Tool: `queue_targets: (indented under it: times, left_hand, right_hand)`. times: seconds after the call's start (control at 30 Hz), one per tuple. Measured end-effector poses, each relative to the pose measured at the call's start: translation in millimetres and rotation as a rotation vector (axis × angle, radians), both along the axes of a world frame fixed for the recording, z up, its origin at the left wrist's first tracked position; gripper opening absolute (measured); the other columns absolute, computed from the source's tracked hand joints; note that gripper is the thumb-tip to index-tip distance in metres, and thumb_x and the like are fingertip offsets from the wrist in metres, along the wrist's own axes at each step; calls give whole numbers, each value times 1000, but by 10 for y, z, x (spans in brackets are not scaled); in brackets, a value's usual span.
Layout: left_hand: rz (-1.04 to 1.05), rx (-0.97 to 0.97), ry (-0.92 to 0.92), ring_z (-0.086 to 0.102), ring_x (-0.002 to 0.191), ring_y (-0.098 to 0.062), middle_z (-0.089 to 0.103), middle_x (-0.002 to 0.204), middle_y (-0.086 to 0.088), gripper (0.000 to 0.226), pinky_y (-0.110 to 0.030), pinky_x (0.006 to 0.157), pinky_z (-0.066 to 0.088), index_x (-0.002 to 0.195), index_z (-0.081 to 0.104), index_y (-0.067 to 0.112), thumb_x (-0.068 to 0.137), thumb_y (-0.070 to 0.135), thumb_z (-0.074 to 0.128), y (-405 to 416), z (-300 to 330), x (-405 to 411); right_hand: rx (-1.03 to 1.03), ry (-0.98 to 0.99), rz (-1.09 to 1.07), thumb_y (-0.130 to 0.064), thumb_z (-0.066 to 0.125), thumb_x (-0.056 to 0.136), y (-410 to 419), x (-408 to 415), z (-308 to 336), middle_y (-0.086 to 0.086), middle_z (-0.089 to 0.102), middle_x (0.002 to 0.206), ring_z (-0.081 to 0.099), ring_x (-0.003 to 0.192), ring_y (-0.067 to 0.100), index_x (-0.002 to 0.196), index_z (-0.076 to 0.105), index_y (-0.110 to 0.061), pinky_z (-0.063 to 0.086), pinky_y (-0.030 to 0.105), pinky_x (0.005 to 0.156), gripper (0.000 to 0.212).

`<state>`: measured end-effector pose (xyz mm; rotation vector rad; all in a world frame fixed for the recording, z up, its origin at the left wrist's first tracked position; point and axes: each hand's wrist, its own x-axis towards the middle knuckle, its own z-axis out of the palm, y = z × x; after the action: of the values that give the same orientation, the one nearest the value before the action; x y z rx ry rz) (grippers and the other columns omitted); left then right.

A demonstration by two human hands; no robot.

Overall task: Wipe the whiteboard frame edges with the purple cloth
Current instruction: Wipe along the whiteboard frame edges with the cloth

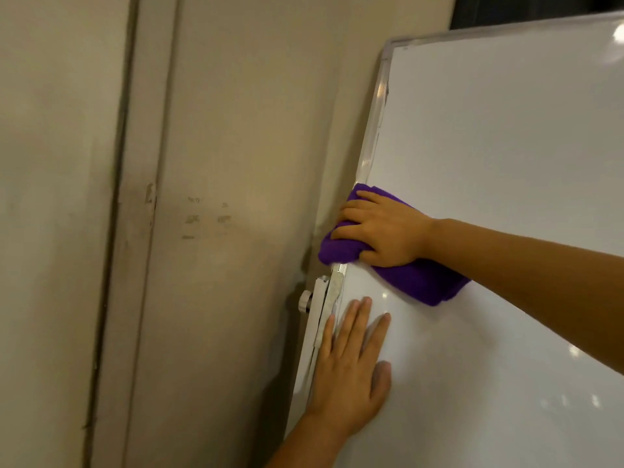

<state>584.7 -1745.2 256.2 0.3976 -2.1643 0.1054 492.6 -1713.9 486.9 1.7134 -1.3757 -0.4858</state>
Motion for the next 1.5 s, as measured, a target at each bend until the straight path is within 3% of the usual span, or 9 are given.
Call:
queue_targets:
  times: [0.27, 0.57, 0.63, 0.7, 0.9, 1.07, 1.2, 1.4, 1.5]
  left_hand:
    - [120, 11, -28, 38, 135, -22, 38, 145, 1, 53, -40, 108, 13, 137, 34, 29, 95, 47, 6, 22, 140, -17]
    - [125, -85, 22, 30, 132, -22, 19, 151, -1, 71, -40, 109, 11, 134, 34, 29, 68, 52, 45, -8, 176, -163]
    - [113, -66, 9, 46, 124, -21, 40, 143, 0, 69, -43, 107, 30, 126, 40, 31, 62, 53, 54, -4, 229, -194]
    - [64, 58, 59, 62, 110, -18, 59, 124, 2, 54, -35, 87, 52, 116, 46, 33, 66, 51, 54, 18, 419, -197]
    - [133, 194, 155, 43, 132, -28, 40, 147, -11, 61, -36, 94, 41, 139, 37, 26, 83, 50, 36, 22, 898, -368]
    - [236, 134, 147, 42, 132, -31, 40, 147, -14, 67, -57, 107, 25, 142, 32, 32, 80, 55, 35, -39, 882, -417]
    - [232, 165, 90, 52, 124, -31, 47, 142, -15, 67, -50, 94, 42, 141, 32, 31, 78, 56, 35, -54, 915, -368]
    - [255, 202, 16, 54, 121, -29, 51, 138, -12, 71, -45, 89, 44, 138, 37, 31, 73, 59, 36, -32, 957, -330]
    - [224, 213, 22, 56, 119, -28, 54, 136, -12, 74, -45, 87, 48, 136, 40, 29, 68, 57, 45, -20, 1028, -343]
  right_hand:
    - [-224, 62, -61, -40, 46, 87, -215, -190, 808, 5, 55, 123, 44, 119, 25, 123, 50, -22, 21, 42, 109, 41]
    - [-175, 79, 5, -56, 36, 87, -196, -181, 587, 2, 59, 112, 50, 108, 22, 117, 53, -24, 28, 39, 104, 46]
    - [-166, 64, 16, -60, 33, 88, -202, -186, 548, 2, 59, 113, 50, 108, 21, 118, 52, -25, 28, 39, 104, 50]
    - [-170, 53, 30, -59, 32, 89, -200, -187, 543, 2, 59, 113, 50, 108, 20, 118, 52, -25, 28, 38, 104, 49]
    - [-152, 32, 17, -53, 30, 92, -142, -216, 610, 2, 57, 117, 49, 111, 20, 120, 50, -25, 23, 41, 108, 45]
    - [-155, 41, -2, -54, 30, 92, -163, -226, 655, 2, 56, 118, 49, 113, 20, 121, 50, -25, 20, 44, 111, 46]
    - [-196, 35, -40, -53, 31, 92, -212, -222, 818, 2, 55, 120, 47, 116, 21, 123, 49, -24, 17, 46, 111, 46]
    - [-567, -96, -229, -44, 36, 94, -274, -201, 1144, 10, 43, 136, 32, 129, 29, 127, 47, -18, 15, 51, 111, 43]
    - [-477, -20, -138, -31, 42, 95, -336, -148, 926, 7, 48, 133, 38, 126, 27, 130, 45, -20, 19, 47, 111, 37]
